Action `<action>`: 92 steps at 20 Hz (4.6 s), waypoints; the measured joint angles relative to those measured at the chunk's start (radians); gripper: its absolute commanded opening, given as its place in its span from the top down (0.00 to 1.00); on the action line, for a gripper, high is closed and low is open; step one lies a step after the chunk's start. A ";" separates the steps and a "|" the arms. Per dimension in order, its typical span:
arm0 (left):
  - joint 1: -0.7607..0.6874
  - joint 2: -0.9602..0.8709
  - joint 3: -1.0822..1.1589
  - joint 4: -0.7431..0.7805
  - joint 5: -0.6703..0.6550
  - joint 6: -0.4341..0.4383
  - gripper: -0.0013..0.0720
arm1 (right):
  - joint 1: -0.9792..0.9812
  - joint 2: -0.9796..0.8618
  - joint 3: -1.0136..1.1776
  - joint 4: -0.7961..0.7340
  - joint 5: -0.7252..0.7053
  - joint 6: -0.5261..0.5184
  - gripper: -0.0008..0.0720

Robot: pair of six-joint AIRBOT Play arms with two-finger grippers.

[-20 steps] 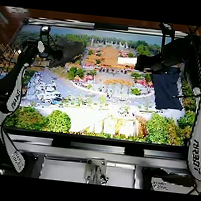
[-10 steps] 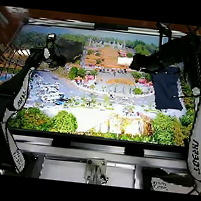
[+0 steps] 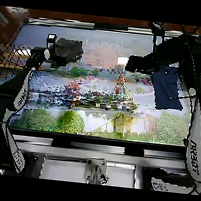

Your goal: Fold the shirts.

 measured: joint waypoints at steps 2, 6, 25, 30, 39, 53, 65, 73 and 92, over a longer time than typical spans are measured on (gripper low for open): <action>-0.009 0.035 0.000 -0.001 0.005 0.000 0.94 | 0.002 0.000 0.000 -0.019 0.002 -0.003 0.12; -0.027 0.124 0.000 0.000 -0.001 0.000 0.94 | 0.002 0.000 0.000 -0.076 -0.005 -0.009 0.12; -0.627 0.710 -0.091 0.006 -0.437 -0.013 0.94 | 0.002 0.476 0.052 -0.546 -0.025 0.148 0.12; -0.837 0.660 -0.216 -0.009 -0.466 -0.071 0.34 | 0.002 0.587 0.053 -0.612 -0.103 0.174 0.12; -0.603 0.711 -0.274 -0.005 -0.752 -0.060 0.07 | 0.002 0.465 -0.016 -0.602 -0.380 0.113 0.12; -0.075 0.724 -0.966 -0.516 -0.470 0.147 0.00 | -0.183 0.218 -0.505 -0.037 -0.229 -0.026 0.12; -0.126 0.582 -1.012 -0.725 -0.229 0.231 0.39 | -0.189 0.187 -0.528 0.010 -0.163 -0.002 0.12; -0.152 0.572 -1.013 -0.752 -0.180 0.193 0.94 | -0.132 0.187 -0.652 -0.002 -0.106 -0.002 0.12; -0.151 0.704 -0.995 -0.776 -0.251 0.286 0.94 | -0.121 0.074 -0.914 0.174 0.172 -0.066 0.91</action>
